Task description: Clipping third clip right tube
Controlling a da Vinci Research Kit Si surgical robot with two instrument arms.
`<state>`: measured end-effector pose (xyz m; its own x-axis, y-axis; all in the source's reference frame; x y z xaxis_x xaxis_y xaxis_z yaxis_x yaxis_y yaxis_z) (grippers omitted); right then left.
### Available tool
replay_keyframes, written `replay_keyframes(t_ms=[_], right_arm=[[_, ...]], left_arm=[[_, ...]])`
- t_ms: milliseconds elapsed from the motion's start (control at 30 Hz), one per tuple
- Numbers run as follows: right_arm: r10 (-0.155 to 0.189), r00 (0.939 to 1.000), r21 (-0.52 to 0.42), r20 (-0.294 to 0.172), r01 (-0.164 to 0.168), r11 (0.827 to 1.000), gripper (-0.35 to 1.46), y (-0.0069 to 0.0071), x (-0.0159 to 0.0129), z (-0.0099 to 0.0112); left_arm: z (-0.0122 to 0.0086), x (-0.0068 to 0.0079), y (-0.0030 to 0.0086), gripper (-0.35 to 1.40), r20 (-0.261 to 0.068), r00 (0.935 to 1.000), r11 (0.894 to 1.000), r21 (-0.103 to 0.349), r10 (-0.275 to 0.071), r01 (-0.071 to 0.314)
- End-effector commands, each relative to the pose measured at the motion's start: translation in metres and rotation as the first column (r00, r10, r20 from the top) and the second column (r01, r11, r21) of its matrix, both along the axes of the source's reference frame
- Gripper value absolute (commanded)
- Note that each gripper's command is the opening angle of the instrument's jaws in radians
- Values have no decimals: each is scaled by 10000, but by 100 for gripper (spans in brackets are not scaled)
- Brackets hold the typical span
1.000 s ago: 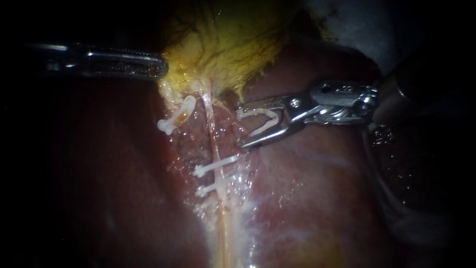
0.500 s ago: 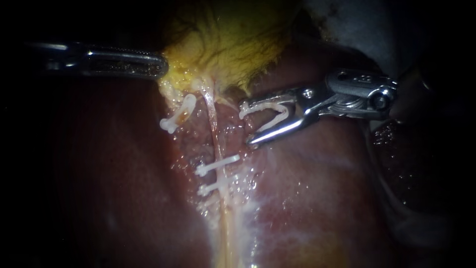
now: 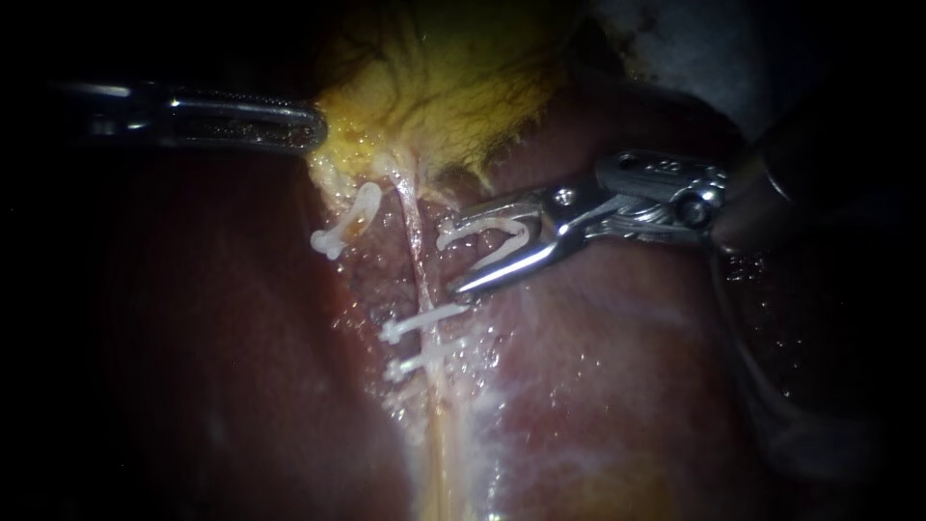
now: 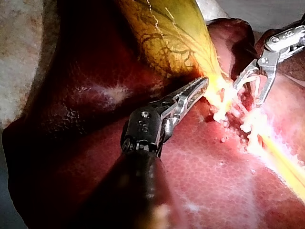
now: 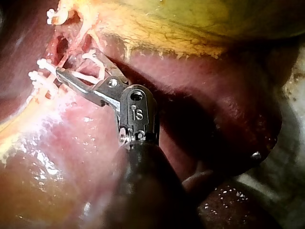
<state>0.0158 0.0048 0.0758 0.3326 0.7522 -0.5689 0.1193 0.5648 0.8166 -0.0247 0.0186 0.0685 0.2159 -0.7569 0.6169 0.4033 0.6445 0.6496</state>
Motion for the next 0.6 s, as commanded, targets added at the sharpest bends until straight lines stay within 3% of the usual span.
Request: replay_keyframes(t_ms=[33, 200, 367, 600], right_arm=[[11, 10000, 14, 21, -11, 10000, 53, -1, 2, 2], [401, 9986, 456, -345, -385, 9982, 53, -4, 12, 6], [870, 9893, 1355, -1170, -709, 9882, 53, -5, 23, 4], [1060, 9778, 1864, -1808, -718, 9798, 53, -7, 33, 2]], left_arm=[[0, 0, 0, -35, -2, 10000, 10000, -1, -2, 2], [0, 0, 0, -35, -3, 10000, 10000, -1, -3, 3], [0, 0, 0, -35, -3, 10000, 10000, -1, -2, 2], [0, 0, 0, -35, -2, 10000, 10000, -1, -1, 1]])
